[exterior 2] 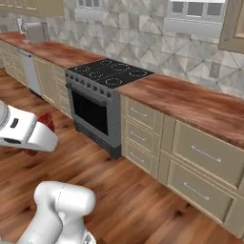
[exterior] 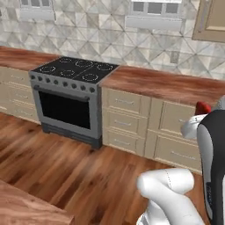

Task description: Pick steak from the fridge and place it on the plate on the counter.

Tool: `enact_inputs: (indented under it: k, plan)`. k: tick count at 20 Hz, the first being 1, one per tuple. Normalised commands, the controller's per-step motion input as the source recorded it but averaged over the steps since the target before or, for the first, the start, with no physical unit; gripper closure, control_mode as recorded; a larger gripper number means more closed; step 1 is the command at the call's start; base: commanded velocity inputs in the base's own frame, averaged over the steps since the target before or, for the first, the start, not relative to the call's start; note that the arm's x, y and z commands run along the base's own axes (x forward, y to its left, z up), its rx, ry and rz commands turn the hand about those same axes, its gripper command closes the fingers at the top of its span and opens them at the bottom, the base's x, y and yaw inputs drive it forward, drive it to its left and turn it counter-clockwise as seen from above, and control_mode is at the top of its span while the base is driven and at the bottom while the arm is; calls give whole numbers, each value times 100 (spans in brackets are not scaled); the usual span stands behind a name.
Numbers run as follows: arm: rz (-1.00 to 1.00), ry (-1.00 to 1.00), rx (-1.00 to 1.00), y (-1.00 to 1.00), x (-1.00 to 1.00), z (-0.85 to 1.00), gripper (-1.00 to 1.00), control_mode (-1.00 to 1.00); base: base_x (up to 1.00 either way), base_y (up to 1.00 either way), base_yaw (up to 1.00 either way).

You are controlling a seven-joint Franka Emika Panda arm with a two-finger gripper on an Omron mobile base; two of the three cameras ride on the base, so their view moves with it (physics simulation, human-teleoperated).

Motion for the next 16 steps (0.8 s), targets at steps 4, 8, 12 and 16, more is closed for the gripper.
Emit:
enact_inputs:
  k: [4, 8, 12, 16]
  plan:
    - [0, 0, 0, 0, 0, 0, 100, 100, 48, -5, 87]
    - [0, 0, 0, 0, 0, 0, 100, 100, 47, -5, 87]
    - [0, 0, 0, 0, 0, 0, 100, 100, 46, -9, 88]
    - [0, 0, 0, 0, 0, 0, 100, 100, 58, -26, 80]
